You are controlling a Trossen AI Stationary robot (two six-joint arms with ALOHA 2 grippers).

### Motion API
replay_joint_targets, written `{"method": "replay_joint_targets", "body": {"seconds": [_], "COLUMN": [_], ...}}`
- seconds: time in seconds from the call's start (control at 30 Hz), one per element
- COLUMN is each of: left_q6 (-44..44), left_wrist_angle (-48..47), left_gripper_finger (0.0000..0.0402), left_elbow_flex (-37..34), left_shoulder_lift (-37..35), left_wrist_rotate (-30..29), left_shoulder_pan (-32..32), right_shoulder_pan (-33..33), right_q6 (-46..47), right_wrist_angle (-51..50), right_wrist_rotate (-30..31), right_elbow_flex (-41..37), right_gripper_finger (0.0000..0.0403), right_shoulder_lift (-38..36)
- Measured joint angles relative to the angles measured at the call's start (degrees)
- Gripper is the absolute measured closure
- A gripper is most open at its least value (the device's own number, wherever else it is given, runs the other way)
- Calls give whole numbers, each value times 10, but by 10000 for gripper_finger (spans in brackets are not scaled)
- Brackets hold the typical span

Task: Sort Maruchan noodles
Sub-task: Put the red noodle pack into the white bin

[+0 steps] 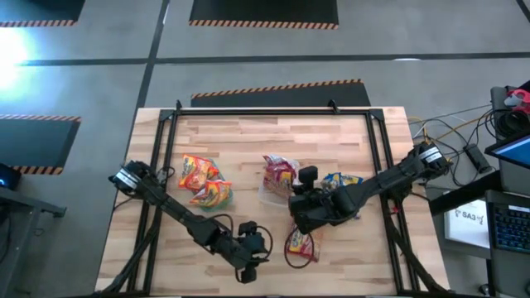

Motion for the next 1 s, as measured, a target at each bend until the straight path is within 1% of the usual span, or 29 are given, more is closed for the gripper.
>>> {"method": "replay_joint_targets", "body": {"seconds": [0.1,0.2,0.27,0.33,0.53,0.6,0.77,1.0], "left_q6": [0,1,2,2,2,3,5,5], "left_wrist_angle": [-4,-8,-9,-9,-10,-11,-11,-13], "left_gripper_finger": [292,292,292,292,292,292,292,292], "left_elbow_flex": [0,0,0,0,0,0,0,0], "left_shoulder_lift": [-3,-3,-3,-3,-3,-3,-3,-3], "left_wrist_rotate": [-8,-11,-11,-11,-16,-25,-27,-27], "left_shoulder_pan": [0,0,0,0,0,0,0,0], "right_shoulder_pan": [0,-2,-3,-7,-12,-12,-12,-12], "right_q6": [-50,-79,-92,-91,-50,-50,-59,-60], "right_wrist_angle": [36,67,70,68,74,87,117,142], "right_wrist_rotate": [-1,-4,-9,-19,-47,-48,-49,-49], "right_elbow_flex": [-10,-20,-28,-35,-47,-54,-74,-83], "right_gripper_finger": [394,394,394,394,394,394,394,394], "right_shoulder_lift": [0,0,0,0,0,0,0,26]}}
